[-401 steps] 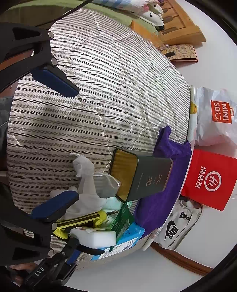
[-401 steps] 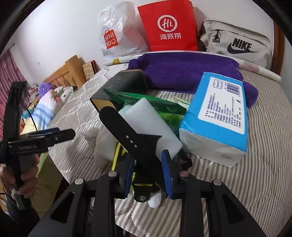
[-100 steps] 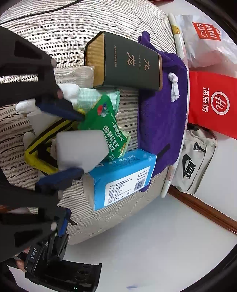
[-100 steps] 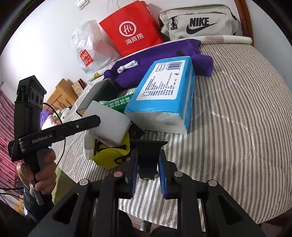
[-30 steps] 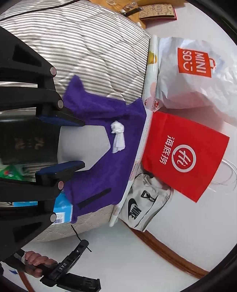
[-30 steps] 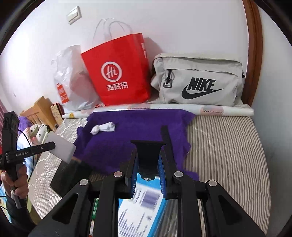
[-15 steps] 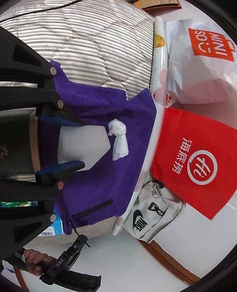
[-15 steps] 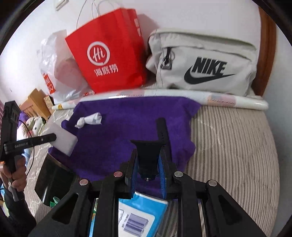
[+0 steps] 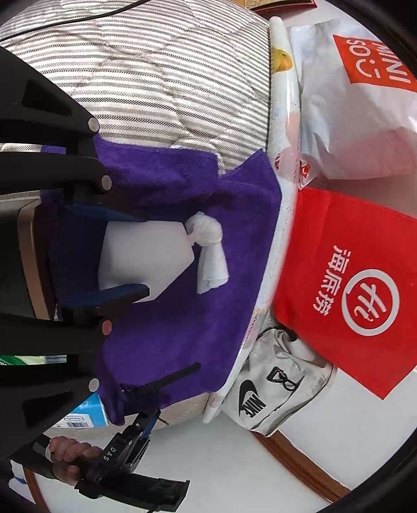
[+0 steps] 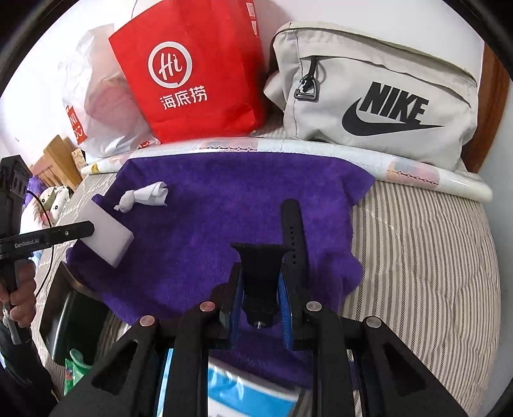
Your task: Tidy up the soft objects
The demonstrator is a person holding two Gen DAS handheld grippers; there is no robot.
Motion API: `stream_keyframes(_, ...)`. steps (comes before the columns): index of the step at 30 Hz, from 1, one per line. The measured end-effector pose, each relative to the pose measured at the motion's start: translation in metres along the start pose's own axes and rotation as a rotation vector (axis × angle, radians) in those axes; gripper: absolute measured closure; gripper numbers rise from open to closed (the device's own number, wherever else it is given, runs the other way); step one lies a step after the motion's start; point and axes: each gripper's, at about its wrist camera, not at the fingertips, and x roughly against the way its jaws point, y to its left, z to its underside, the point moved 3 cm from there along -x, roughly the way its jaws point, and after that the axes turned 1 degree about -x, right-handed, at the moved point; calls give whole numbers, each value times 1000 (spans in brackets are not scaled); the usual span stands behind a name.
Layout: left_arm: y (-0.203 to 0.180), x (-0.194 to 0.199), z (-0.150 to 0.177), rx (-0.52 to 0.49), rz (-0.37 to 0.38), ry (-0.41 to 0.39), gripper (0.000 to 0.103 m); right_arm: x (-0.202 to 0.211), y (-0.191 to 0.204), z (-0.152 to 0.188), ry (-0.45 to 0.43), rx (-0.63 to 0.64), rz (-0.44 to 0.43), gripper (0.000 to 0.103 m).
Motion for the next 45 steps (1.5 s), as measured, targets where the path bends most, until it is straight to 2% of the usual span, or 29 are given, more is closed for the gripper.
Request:
stream_keyframes(9, 5, -3, -2, -10, 26, -15, 64, -24, 8, -11, 29, 38, -4, 82)
stream_keyframes(19, 13, -11, -1, -6, 34, -4, 58, -40, 5, -11, 89, 25, -25, 82)
stream_keyframes(29, 6, -8, 3, -35, 40, 21, 42, -38, 8, -6, 105, 37, -21, 81)
stream_keyframes(32, 3, -1, 4, -36, 30, 23, 39, -30, 9, -5, 96, 27, -27, 72)
stream_keyframes(34, 2, 6, 6, -38, 17, 22, 36, -21, 10, -4, 84, 21, -26, 55)
stream_keyframes(37, 2, 21, 11, -38, -14, 9, 33, -4, 13, 2, 56, 23, -28, 50)
stream_keyframes(42, 0, 54, 27, -19, -10, -15, 33, 26, 21, 16, 26, 16, -22, 39)
stream_keyframes(45, -3, 74, 41, -18, -17, -31, 33, 46, 32, 27, 6, 37, -22, 39)
